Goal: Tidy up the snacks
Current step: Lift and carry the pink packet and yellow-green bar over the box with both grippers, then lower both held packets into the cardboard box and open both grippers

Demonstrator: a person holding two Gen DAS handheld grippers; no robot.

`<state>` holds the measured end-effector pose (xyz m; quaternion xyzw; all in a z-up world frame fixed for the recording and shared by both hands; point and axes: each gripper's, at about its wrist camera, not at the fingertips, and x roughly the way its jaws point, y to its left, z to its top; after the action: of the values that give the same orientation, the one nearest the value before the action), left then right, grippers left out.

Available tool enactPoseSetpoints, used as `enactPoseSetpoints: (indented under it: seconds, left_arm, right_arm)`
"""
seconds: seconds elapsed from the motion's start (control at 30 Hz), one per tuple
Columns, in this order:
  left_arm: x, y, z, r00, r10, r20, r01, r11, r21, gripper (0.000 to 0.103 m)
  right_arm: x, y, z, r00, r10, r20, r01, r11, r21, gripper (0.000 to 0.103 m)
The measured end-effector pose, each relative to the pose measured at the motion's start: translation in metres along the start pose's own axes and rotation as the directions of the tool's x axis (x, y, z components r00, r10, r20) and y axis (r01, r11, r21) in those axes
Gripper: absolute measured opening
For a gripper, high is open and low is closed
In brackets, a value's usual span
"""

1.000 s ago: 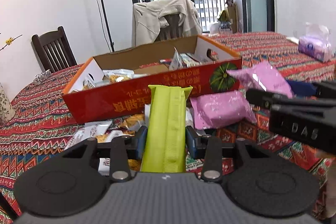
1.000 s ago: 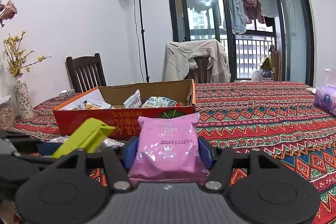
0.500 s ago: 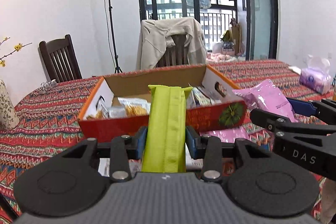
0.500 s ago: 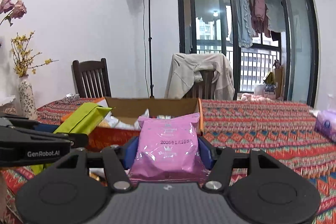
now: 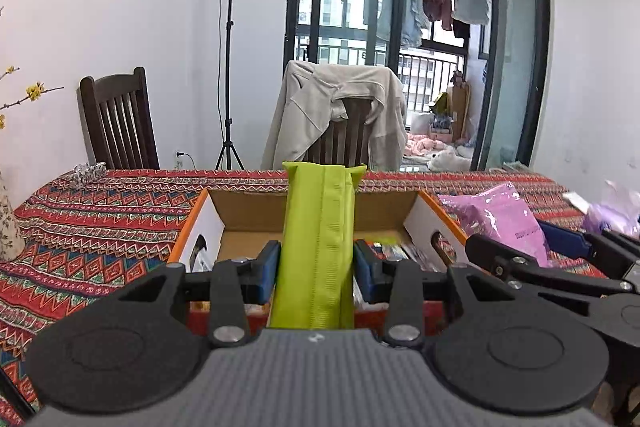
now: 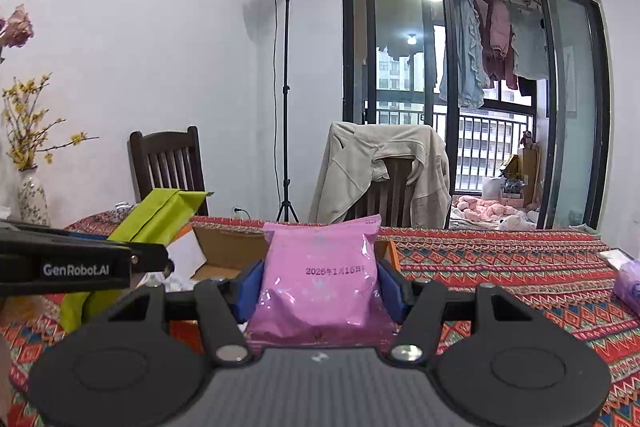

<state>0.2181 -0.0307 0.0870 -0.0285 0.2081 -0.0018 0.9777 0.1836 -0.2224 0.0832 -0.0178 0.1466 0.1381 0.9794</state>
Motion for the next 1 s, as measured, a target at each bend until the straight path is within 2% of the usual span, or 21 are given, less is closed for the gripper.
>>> enactPoseSetpoints:
  seconds: [0.23, 0.53, 0.7, 1.0]
  left_arm:
    - [0.035, 0.016, 0.015, 1.0, -0.012, -0.013, 0.011, 0.997, -0.076, 0.04]
    - [0.086, 0.023, 0.023, 0.999, -0.03, -0.039, 0.024, 0.989, -0.146, 0.039]
    - [0.106, 0.022, 0.011, 0.997, -0.043, -0.06, 0.033, 0.987, -0.157, 0.039]
    - [0.124, 0.026, -0.007, 0.992, -0.073, -0.102, 0.056, 0.986, -0.158, 0.04]
  right_arm:
    - [0.044, 0.0, 0.013, 1.0, -0.007, -0.022, 0.007, 1.0, 0.028, 0.06]
    - [0.096, -0.012, 0.007, 0.998, -0.014, -0.058, 0.019, 0.995, 0.095, 0.06]
    - [0.11, -0.024, -0.009, 0.997, 0.012, -0.074, -0.002, 0.991, 0.13, 0.06]
    - [0.12, -0.022, -0.019, 0.994, 0.027, -0.108, -0.015, 0.994, 0.107, 0.06]
